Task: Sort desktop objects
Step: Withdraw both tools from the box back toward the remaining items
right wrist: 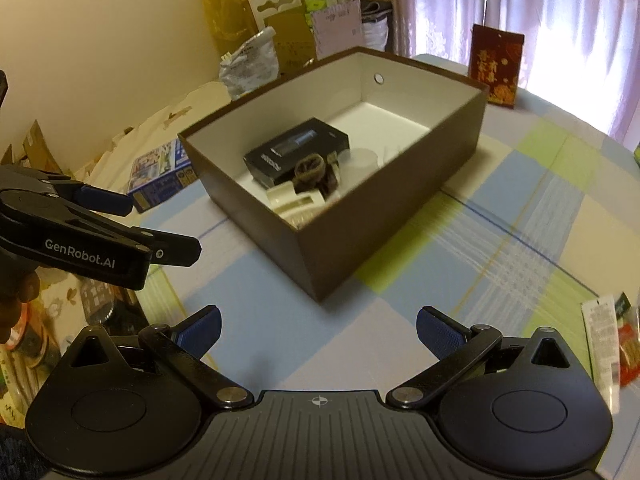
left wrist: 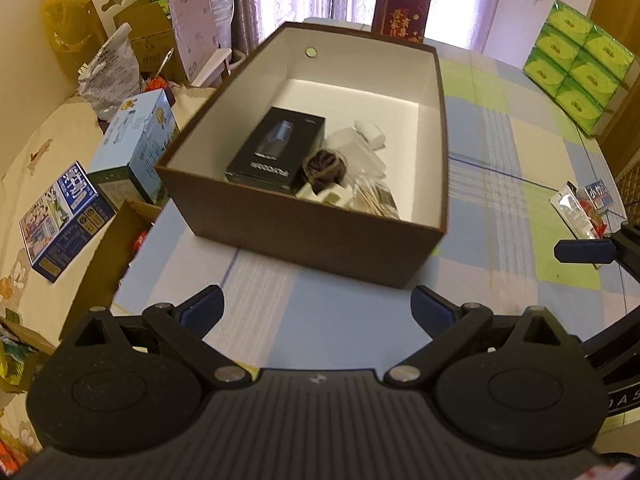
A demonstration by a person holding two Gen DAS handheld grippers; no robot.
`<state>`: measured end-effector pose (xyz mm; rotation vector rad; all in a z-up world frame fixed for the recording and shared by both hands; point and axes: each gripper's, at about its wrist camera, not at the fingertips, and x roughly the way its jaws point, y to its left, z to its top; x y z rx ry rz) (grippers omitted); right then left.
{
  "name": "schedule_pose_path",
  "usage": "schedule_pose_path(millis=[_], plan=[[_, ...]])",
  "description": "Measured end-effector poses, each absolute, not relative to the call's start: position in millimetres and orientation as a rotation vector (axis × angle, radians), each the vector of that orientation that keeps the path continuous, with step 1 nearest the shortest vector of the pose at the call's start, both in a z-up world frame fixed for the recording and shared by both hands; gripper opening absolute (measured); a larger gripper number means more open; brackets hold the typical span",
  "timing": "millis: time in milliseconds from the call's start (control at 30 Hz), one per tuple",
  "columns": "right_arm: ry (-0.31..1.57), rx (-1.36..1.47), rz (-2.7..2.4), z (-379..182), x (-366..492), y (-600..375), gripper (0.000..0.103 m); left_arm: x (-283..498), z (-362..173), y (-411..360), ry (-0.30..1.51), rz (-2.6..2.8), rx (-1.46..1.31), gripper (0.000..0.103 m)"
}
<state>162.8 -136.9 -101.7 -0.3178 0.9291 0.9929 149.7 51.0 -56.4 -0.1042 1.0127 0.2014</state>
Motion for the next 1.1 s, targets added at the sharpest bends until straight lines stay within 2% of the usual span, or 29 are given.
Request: schedule_pose_path(millis=[467, 1100], plan=[[0.979, -0.283, 0.877, -105.3, 181.2, -213.2, 0.101, 159.7, -65.8, -20.4, 1.030, 0.127, -0.096, 0.098], [0.967, -0.070, 0.505, -104.6, 233.2, -356.9, 0.101, 224.7, -96.1, -135.3, 1.061, -0.114, -0.017, 0.098]])
